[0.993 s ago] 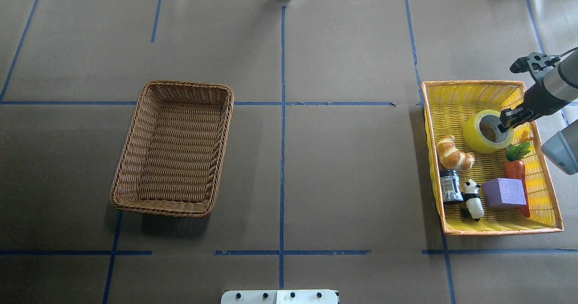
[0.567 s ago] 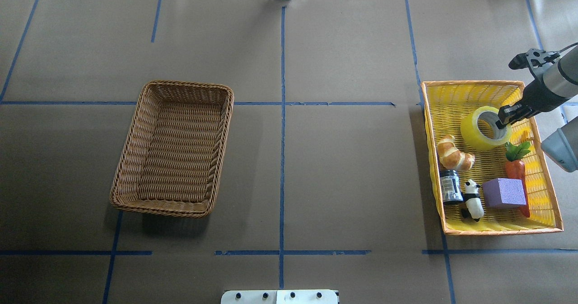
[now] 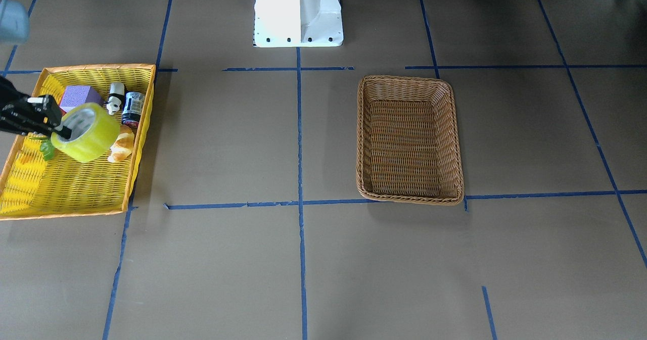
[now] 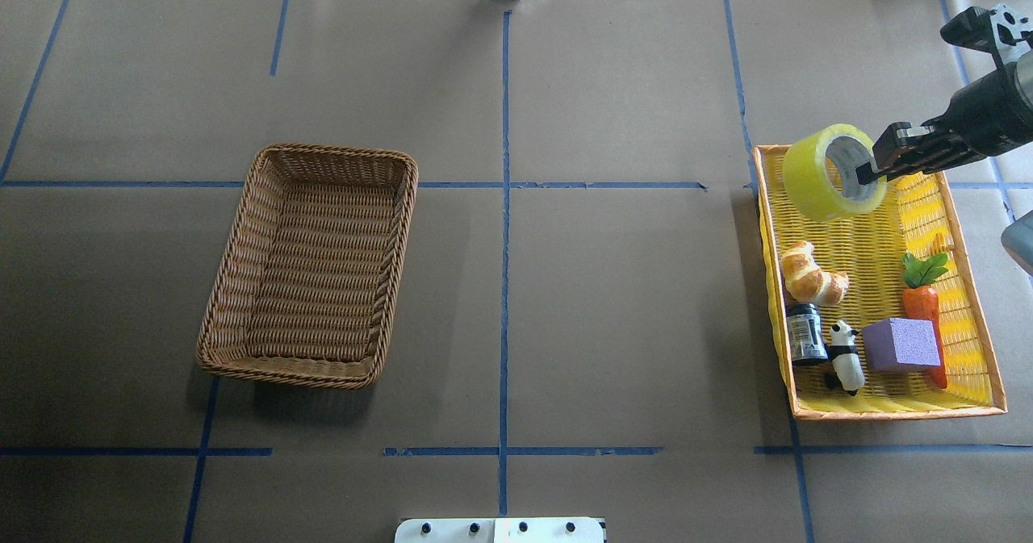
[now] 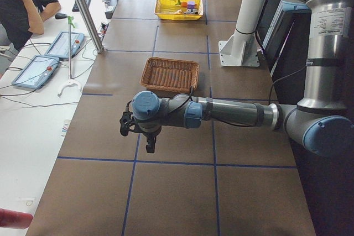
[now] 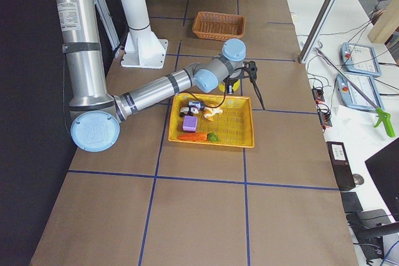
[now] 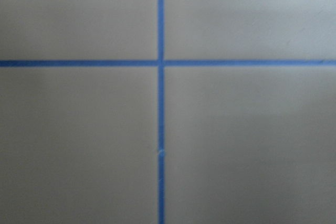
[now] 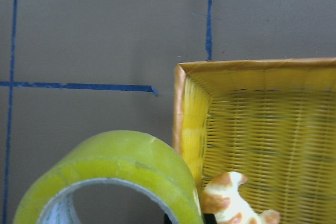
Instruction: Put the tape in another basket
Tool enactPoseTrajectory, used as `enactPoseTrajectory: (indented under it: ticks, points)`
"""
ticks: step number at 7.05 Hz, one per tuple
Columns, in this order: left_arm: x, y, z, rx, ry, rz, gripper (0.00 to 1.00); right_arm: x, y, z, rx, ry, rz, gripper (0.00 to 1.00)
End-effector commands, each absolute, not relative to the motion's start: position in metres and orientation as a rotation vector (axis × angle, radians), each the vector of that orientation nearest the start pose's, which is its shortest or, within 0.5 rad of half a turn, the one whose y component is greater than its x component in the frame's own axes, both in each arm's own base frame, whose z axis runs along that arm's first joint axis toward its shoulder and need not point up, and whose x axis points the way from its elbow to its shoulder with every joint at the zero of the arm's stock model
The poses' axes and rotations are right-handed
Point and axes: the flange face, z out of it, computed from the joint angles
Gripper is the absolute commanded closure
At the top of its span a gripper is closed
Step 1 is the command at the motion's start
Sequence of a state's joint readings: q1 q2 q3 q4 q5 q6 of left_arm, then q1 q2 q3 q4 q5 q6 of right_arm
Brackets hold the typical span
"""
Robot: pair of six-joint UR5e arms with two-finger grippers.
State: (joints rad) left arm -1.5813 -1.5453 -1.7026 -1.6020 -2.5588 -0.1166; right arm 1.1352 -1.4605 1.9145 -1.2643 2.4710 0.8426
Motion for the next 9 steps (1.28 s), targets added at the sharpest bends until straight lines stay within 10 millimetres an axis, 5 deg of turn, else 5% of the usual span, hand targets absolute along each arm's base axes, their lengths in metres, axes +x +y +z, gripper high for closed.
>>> enactPoseTrajectory:
  ticks: [1,2,4,7,9]
  points:
    - [-0.009,-0.488,0.517,0.032,1.2,-0.13,0.0,-0.191,-0.458,0.344,-0.027,-1.244,0.19,1.0]
    - [0.034,-0.489,0.472,0.014,1.247,-0.14,0.0,-0.214,-0.439,0.329,-0.092,-1.337,0.241,1.0]
    - [0.082,-0.499,0.4,0.03,1.345,-0.118,0.0,-0.265,-0.393,0.302,-0.087,-1.548,0.299,1.0]
    - [0.141,-0.496,0.333,0.036,1.426,-0.012,0.0,-0.294,-0.355,0.281,-0.149,-1.706,0.21,1.0]
    - [0.173,-0.491,0.261,0.124,1.515,-0.019,0.0,-0.307,-0.349,0.266,-0.172,-1.739,0.186,0.99]
